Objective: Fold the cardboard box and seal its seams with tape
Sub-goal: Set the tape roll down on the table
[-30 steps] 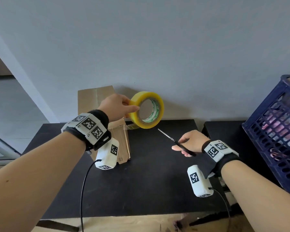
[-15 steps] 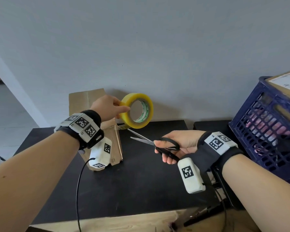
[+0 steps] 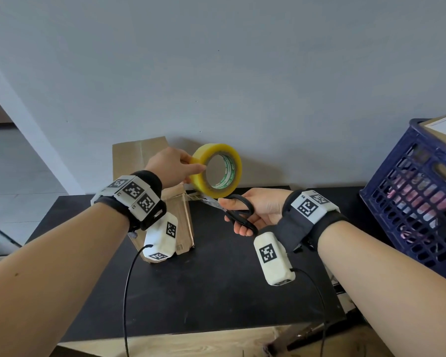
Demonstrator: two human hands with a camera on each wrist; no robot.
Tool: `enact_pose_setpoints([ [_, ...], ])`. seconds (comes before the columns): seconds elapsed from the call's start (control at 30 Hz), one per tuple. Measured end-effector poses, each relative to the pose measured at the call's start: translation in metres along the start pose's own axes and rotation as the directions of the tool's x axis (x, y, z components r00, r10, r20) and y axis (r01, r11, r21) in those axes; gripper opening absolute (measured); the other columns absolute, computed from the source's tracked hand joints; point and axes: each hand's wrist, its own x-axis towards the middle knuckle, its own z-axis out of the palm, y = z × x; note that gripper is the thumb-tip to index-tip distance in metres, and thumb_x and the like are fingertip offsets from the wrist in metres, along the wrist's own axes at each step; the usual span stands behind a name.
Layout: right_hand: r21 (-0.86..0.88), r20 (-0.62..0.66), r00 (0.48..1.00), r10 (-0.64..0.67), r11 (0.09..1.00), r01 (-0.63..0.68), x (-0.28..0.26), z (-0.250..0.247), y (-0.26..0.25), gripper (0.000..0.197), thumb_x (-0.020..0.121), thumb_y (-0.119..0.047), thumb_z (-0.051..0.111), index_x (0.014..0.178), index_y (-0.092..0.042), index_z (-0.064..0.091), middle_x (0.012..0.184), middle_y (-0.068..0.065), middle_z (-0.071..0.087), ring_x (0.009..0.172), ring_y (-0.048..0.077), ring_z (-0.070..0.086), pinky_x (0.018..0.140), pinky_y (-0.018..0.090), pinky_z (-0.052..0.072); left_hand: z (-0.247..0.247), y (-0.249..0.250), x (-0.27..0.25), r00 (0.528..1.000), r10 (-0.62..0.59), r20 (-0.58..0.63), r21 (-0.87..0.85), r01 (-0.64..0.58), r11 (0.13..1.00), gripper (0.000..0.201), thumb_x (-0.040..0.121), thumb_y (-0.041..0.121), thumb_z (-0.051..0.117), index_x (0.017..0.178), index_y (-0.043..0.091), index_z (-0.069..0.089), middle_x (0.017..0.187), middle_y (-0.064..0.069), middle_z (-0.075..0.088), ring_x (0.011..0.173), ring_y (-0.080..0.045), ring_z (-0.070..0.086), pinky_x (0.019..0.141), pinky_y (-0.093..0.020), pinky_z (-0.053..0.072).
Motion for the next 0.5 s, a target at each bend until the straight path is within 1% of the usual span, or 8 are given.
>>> enact_pose_setpoints([
  [0.1, -0.001, 0.005, 1.000, 0.000, 1.000, 0.000, 0.0019, 0.0002, -0.0009, 0.041, 0.088, -0.048, 0.056, 0.086, -0.007, 0.054, 0.066, 0.009, 0.055, 0.045, 0.011, 0.054, 0.046, 0.018, 0.049, -0.0004, -0.0005, 0.0003, 1.000, 0.002, 0.003, -0.002, -0.002, 1.000, 0.045, 0.081, 0.052, 0.064, 0.108, 0.016, 0.066, 0.086, -0.001, 0.073, 0.082, -0.015, 0.069, 0.089, -0.041, 0.054],
  [0.27, -0.037, 0.016, 0.999, -0.028, 0.999, 0.028, 0.0044, 0.0016, -0.0016, 0.038, 0.091, -0.045, 0.052, 0.085, -0.008, 0.053, 0.064, 0.007, 0.053, 0.045, 0.009, 0.051, 0.044, 0.016, 0.046, -0.0008, -0.0004, 0.0004, 1.000, 0.005, 0.003, 0.010, -0.005, 1.000, 0.048, 0.080, 0.054, 0.063, 0.109, 0.016, 0.066, 0.086, 0.000, 0.073, 0.084, -0.015, 0.069, 0.089, -0.040, 0.054],
  [0.5, -0.094, 0.012, 0.998, -0.067, 0.993, 0.068, 0.0065, 0.0027, -0.0041, 0.034, 0.093, -0.039, 0.052, 0.082, -0.007, 0.052, 0.051, 0.001, 0.054, 0.039, 0.005, 0.048, 0.040, 0.014, 0.042, -0.0016, 0.0017, -0.0028, 1.000, 0.003, -0.001, 0.042, -0.003, 0.999, 0.049, 0.081, 0.055, 0.062, 0.110, 0.016, 0.065, 0.087, 0.000, 0.072, 0.086, -0.015, 0.068, 0.089, -0.039, 0.053],
])
